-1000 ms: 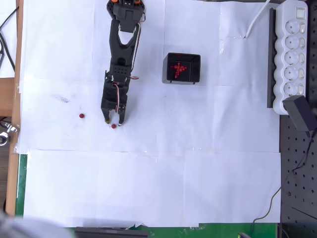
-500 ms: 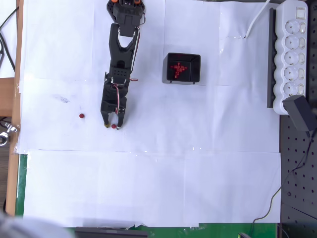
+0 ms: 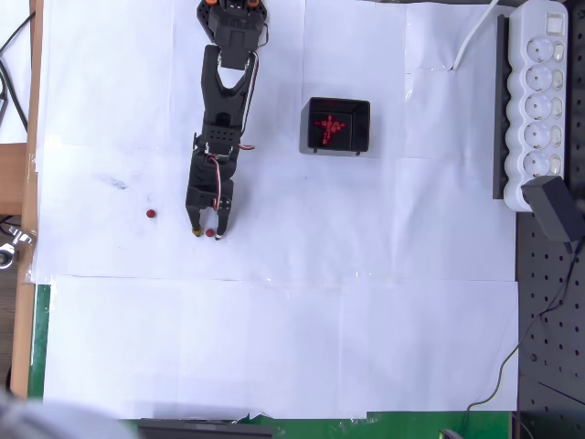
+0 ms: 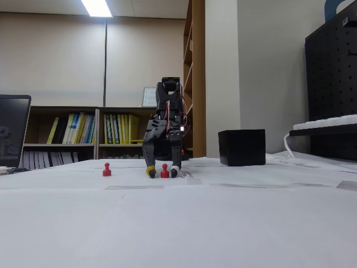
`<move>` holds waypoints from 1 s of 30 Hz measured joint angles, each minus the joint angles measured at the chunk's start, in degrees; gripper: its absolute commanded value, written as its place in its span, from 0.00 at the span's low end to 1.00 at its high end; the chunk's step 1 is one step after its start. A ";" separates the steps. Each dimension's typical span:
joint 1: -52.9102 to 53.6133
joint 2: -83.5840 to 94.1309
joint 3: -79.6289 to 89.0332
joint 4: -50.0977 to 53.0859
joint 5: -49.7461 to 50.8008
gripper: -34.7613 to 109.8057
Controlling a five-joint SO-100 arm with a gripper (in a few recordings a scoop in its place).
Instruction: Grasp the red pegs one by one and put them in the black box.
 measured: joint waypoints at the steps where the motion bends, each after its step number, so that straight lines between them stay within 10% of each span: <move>1: -0.26 -0.18 -0.35 0.00 0.00 0.32; 21: -1.14 -2.02 -1.58 1.14 -2.72 0.24; 30: -3.87 -15.12 15.12 54.67 -17.93 0.24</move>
